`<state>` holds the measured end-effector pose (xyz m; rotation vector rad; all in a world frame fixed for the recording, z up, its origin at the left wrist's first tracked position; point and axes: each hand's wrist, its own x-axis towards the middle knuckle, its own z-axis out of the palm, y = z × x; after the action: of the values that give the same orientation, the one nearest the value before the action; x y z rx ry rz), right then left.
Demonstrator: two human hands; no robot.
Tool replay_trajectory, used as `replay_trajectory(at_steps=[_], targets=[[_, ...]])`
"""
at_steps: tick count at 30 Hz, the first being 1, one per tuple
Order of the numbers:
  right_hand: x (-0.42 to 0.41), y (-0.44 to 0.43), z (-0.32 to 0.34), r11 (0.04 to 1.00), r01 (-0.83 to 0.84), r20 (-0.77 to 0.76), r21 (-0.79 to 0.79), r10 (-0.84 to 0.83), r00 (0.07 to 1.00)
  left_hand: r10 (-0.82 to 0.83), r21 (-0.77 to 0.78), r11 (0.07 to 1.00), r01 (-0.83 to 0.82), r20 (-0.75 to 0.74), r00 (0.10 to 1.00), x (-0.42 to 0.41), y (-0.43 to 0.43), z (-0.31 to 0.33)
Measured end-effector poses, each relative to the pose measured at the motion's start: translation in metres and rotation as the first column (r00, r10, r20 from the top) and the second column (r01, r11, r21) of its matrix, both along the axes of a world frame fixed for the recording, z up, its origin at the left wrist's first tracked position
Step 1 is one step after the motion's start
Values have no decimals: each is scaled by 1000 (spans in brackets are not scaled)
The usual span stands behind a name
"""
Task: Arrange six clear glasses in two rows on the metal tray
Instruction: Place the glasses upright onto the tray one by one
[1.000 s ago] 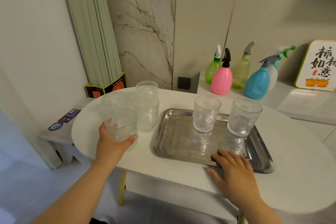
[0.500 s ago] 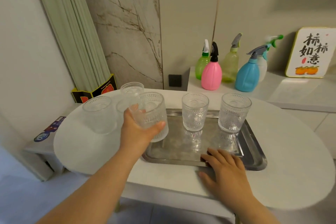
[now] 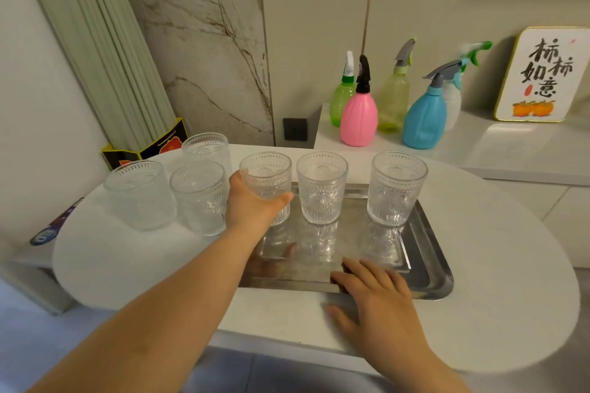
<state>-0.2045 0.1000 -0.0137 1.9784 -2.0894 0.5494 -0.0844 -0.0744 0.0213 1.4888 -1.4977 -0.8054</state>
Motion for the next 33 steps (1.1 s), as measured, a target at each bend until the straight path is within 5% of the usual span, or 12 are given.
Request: replay_trajectory(at_steps=[7, 20, 26, 29, 33], targets=[[4, -2, 2, 999, 13, 27, 48, -14, 1000, -19, -5, 1000, 19, -60, 998, -5, -6, -9], [6, -1, 9, 992, 18, 37, 124, -23, 999, -122, -31, 992, 124, 51, 991, 5, -6, -10], [5, 1, 11, 985, 18, 233, 169, -58, 971, -251, -42, 966, 255, 89, 964, 24, 25, -14], [-4, 2, 9, 993, 13, 318, 117, -50, 947, -108, -114, 985, 128, 162, 981, 46, 39, -16], [-15, 4, 17, 989, 122, 402, 80, -144, 904, 130, -246, 963, -109, 70, 989, 76, 41, -7]])
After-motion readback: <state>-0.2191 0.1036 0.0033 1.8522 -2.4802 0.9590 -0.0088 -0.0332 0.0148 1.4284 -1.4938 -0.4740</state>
